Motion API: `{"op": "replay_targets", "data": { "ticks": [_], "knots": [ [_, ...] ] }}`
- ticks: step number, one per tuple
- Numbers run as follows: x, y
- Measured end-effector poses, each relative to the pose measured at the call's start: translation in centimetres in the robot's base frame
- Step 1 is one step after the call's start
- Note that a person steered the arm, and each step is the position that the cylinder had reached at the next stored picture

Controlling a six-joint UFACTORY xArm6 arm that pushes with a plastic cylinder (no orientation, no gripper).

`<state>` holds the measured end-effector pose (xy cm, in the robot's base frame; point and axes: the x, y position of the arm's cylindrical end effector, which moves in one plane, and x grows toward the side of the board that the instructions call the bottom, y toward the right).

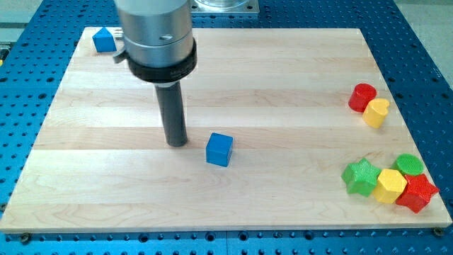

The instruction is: Push the cube into the group of blocks

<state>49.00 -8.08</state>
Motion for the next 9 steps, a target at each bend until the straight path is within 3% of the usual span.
{"op": "replay_targets", "data": {
  "ticks": [3, 4, 5, 6, 7, 8, 9],
  "knots": [
    [0.5, 15.0],
    [0.6, 16.0],
    [-1.5, 11.9],
    [-2.0, 4.2],
    [0.5, 1.2],
    [5.7, 7.1],
    [6.0, 10.7]
  ]
}}
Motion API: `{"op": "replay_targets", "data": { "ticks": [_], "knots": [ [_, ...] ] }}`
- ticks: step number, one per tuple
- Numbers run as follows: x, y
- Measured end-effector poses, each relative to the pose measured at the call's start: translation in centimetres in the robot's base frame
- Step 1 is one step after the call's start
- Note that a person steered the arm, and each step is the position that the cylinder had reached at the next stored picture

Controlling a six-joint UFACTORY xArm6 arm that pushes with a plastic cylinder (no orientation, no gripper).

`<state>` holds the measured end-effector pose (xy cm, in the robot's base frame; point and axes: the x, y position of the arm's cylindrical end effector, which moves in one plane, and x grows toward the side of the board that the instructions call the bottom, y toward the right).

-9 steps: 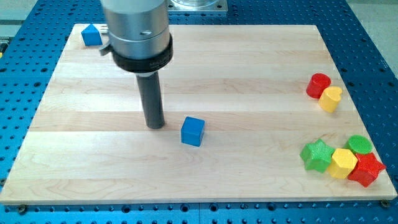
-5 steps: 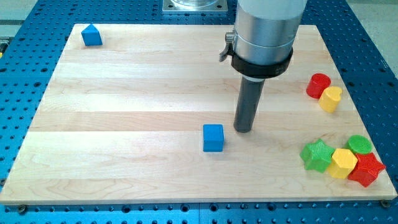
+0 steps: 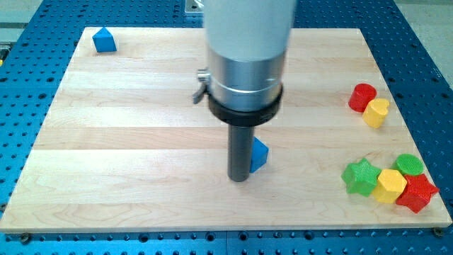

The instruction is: Push the cube into the group of blocks

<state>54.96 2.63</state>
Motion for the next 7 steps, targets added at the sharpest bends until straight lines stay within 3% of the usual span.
{"op": "replay_targets", "data": {
  "ticks": [2, 5, 7],
  "knots": [
    [-0.9, 6.3],
    [-0.1, -5.9],
    [-3.6, 2.6]
  ]
}}
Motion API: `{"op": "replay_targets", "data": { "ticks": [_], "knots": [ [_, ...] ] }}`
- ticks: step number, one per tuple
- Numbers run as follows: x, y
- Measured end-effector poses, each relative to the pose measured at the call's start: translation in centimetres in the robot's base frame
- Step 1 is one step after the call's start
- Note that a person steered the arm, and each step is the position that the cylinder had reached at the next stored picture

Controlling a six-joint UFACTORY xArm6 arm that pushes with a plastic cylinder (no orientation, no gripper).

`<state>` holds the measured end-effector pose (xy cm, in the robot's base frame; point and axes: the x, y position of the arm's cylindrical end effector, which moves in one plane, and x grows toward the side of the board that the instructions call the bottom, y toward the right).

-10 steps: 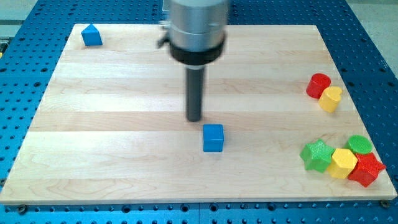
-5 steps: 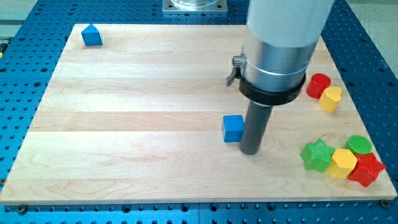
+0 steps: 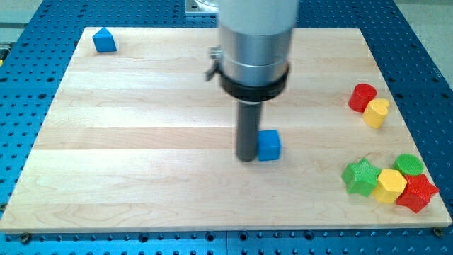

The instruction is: Push the cube into the group of blocks

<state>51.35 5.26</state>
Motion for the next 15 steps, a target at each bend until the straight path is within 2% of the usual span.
{"op": "replay_targets", "data": {
  "ticks": [2, 3, 4, 6, 7, 8, 9, 11, 14, 15],
  "knots": [
    [0.0, 11.8],
    [-0.5, 14.2],
    [-2.6, 12.3],
    [-2.7, 3.2],
    [-6.2, 3.2],
    [-10.0, 6.3],
    [-8.7, 9.6],
    [-3.4, 10.5],
    [-12.8, 11.0],
    [-13.1, 12.9]
  ]
}}
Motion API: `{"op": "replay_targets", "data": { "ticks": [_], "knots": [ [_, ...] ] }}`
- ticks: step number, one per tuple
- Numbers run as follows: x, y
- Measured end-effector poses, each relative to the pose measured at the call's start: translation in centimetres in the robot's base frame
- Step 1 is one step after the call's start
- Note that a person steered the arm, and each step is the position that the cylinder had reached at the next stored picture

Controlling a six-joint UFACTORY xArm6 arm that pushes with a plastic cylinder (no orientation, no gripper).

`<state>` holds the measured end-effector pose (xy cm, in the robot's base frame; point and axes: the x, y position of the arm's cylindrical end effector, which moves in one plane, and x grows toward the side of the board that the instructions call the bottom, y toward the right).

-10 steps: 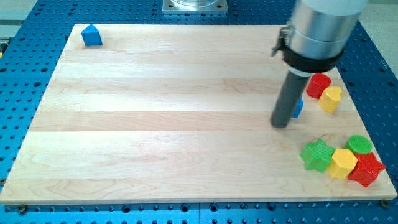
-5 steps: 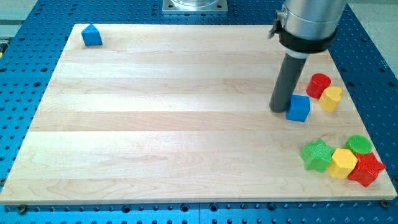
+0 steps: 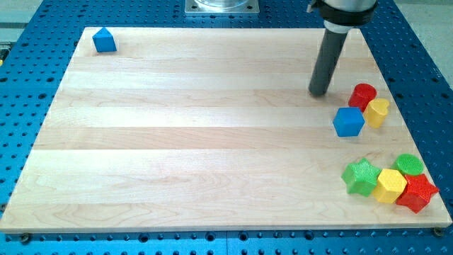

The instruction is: Push the cube into the group of blocks

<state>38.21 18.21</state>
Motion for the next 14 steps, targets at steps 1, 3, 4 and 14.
{"op": "replay_targets", "data": {
  "ticks": [1, 3, 4, 14],
  "knots": [
    [4.1, 0.5],
    [7.1, 0.5],
    [7.0, 0.8],
    [14.8, 2.9]
  ]
}}
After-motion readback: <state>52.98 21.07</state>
